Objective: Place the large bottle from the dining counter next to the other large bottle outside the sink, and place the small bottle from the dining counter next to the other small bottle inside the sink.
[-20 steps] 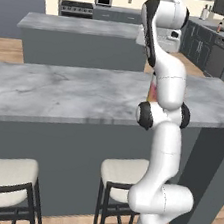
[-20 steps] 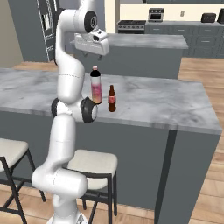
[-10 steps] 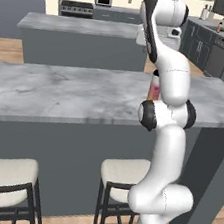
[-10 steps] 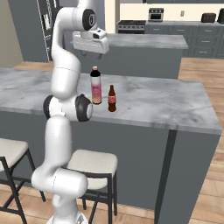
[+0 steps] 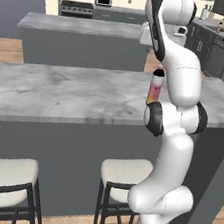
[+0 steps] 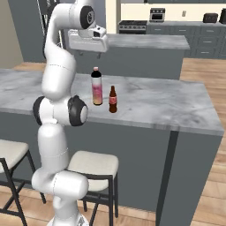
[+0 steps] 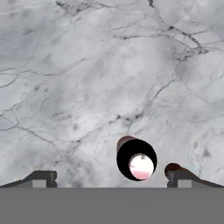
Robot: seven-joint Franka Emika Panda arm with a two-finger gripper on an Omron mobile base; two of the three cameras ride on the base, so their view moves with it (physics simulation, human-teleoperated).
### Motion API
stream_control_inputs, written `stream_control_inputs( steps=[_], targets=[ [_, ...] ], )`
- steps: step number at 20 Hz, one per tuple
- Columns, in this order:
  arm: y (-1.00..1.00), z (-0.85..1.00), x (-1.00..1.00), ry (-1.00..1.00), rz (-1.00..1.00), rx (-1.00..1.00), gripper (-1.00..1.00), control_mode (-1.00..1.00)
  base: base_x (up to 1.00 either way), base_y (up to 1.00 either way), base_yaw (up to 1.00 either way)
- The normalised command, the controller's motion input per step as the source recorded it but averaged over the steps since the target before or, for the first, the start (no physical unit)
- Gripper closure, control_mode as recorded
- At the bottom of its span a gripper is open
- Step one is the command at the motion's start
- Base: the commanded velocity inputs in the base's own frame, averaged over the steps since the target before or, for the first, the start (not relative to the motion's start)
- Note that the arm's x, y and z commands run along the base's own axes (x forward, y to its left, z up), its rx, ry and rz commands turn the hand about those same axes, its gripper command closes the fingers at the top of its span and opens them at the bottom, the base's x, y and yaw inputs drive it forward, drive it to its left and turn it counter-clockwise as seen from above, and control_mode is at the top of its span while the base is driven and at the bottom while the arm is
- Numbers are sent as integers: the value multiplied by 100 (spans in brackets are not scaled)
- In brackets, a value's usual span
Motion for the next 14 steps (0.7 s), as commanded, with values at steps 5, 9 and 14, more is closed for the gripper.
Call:
stream_control_inputs(
  steps=[5, 9, 14],
  targets=[
    [0, 0, -50, -6, 10, 0, -100, -100, 0, 0, 0],
    [-2, -6, 21, 0, 8, 0, -100, -100, 0, 0, 0],
    [-17, 0, 40, 0, 5, 0, -100, -100, 0, 0, 0]
  ],
)
